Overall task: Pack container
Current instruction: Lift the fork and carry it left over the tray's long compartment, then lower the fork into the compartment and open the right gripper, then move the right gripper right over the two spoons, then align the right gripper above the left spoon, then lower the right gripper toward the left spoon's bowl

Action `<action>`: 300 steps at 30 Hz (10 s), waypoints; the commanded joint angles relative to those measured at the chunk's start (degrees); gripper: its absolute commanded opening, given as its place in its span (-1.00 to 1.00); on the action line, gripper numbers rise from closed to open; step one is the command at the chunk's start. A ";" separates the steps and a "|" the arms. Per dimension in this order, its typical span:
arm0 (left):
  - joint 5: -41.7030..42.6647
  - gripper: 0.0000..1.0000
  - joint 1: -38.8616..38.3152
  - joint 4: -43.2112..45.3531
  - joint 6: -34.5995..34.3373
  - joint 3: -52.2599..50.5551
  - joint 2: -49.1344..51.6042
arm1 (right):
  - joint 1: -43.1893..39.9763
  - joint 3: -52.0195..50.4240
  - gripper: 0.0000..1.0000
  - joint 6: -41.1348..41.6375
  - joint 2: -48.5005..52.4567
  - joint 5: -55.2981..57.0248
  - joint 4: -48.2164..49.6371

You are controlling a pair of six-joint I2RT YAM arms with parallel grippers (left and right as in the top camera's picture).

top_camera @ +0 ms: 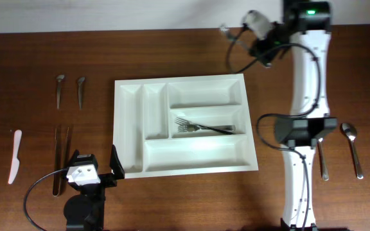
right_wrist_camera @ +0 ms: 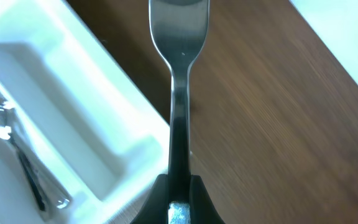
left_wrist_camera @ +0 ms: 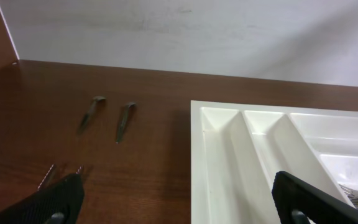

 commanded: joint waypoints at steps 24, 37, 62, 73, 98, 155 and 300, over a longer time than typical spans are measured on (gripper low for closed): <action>0.61 0.99 -0.22 0.17 -0.15 -0.28 -0.11 | 24.59 -2.01 -0.93 3.41 -4.76 7.98 -0.37; 0.61 0.98 -0.22 0.17 -0.15 -0.28 -0.11 | 26.56 -32.24 -0.92 1.09 -12.94 8.09 -0.37; 0.61 0.98 -0.22 0.17 -0.15 -0.28 -0.11 | 16.92 -44.57 -0.87 -1.49 -15.37 6.84 -0.37; 0.61 0.98 -0.22 0.17 -0.15 -0.28 -0.11 | 16.92 -49.66 -0.84 -5.27 -15.37 5.09 -0.37; 0.61 0.98 -0.22 0.17 -0.15 -0.28 -0.11 | 16.33 -41.29 0.97 4.13 -15.45 13.07 -0.35; 0.61 0.98 -0.22 0.17 -0.15 -0.28 -0.11 | -25.99 -81.96 0.97 21.16 -56.24 22.38 12.44; 0.61 0.98 -0.22 0.17 -0.15 -0.28 -0.11 | -20.22 -117.92 0.97 30.62 -78.20 23.08 34.99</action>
